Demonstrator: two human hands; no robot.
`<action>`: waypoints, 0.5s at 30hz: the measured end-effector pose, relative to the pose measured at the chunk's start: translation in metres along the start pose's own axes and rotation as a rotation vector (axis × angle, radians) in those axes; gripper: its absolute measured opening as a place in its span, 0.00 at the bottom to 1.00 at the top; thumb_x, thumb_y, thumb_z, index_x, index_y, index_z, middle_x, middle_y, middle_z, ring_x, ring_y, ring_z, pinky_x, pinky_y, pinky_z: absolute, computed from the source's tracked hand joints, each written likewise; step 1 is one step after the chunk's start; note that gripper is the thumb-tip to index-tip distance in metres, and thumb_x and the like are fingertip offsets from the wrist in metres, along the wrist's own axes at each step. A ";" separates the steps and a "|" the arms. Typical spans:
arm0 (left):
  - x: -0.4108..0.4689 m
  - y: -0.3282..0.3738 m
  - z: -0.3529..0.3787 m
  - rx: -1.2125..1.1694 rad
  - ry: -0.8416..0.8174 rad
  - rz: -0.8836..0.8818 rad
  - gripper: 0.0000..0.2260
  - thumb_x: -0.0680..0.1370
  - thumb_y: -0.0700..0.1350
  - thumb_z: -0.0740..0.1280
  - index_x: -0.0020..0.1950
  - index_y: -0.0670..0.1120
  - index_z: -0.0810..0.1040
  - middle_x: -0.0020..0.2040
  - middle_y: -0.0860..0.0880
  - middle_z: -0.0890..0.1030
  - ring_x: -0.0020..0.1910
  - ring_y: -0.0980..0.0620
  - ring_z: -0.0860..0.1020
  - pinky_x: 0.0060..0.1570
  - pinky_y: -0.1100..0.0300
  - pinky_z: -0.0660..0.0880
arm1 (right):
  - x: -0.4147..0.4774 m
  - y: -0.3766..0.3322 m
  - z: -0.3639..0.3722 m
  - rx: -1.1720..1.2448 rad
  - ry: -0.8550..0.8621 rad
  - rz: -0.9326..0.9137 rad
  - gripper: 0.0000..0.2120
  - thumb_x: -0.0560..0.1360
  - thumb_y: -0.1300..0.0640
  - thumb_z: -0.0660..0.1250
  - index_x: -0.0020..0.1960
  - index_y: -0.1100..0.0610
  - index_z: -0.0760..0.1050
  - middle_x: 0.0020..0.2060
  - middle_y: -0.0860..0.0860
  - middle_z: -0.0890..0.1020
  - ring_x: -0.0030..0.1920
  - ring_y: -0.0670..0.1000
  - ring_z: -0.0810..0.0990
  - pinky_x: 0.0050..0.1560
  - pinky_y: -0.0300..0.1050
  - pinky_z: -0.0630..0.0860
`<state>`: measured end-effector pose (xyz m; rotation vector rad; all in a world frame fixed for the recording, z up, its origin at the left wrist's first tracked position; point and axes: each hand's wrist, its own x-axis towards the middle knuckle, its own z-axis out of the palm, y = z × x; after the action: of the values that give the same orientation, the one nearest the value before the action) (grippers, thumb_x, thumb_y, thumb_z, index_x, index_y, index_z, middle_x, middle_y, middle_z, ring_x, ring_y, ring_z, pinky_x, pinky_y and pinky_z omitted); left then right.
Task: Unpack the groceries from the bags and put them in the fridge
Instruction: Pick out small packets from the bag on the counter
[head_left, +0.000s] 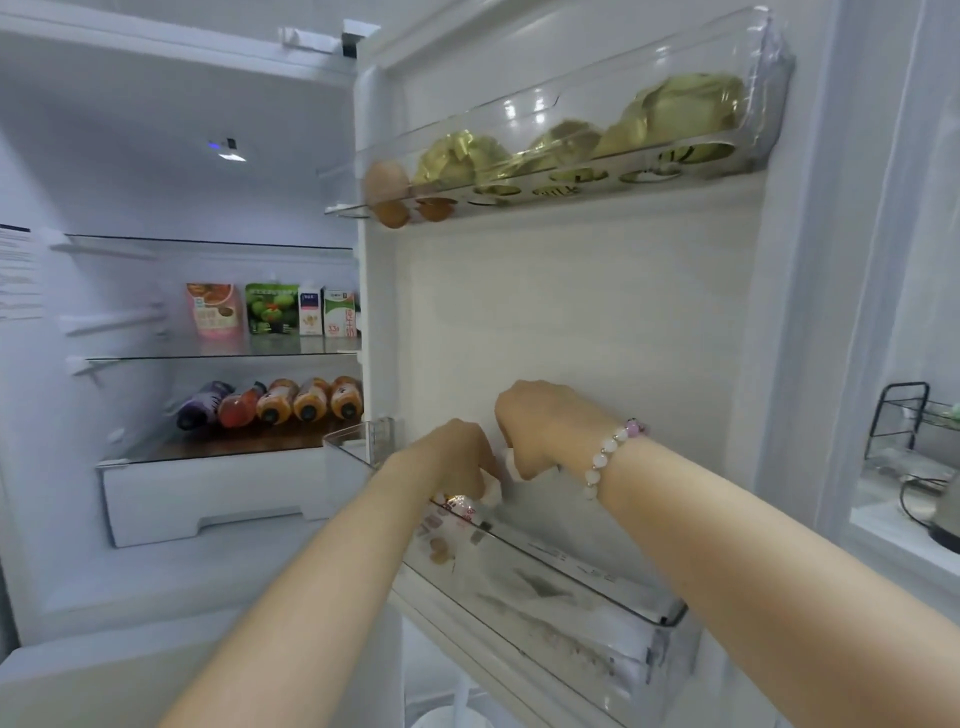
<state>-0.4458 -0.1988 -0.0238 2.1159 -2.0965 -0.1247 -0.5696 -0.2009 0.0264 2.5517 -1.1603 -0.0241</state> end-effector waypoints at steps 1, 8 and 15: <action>0.002 0.002 0.004 0.023 -0.030 0.013 0.18 0.73 0.39 0.67 0.60 0.54 0.80 0.57 0.48 0.80 0.53 0.48 0.78 0.54 0.55 0.77 | -0.002 0.002 0.000 0.013 0.001 -0.002 0.11 0.71 0.64 0.67 0.33 0.59 0.68 0.29 0.51 0.71 0.26 0.48 0.69 0.25 0.37 0.63; 0.005 0.008 0.012 0.201 -0.191 0.068 0.18 0.73 0.48 0.69 0.61 0.47 0.78 0.58 0.49 0.80 0.55 0.48 0.78 0.47 0.59 0.75 | -0.008 0.004 0.000 0.120 0.052 0.033 0.06 0.72 0.61 0.67 0.39 0.60 0.71 0.30 0.51 0.71 0.34 0.54 0.73 0.27 0.37 0.65; 0.007 -0.001 0.006 0.167 -0.324 0.039 0.04 0.71 0.44 0.65 0.37 0.45 0.74 0.34 0.49 0.71 0.35 0.49 0.69 0.37 0.59 0.66 | -0.004 -0.005 0.006 0.041 0.074 0.095 0.17 0.72 0.65 0.65 0.29 0.59 0.62 0.27 0.52 0.67 0.25 0.49 0.65 0.25 0.38 0.61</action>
<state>-0.4459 -0.2062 -0.0290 2.2774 -2.4031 -0.3186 -0.5690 -0.1969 0.0186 2.5062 -1.2642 0.1176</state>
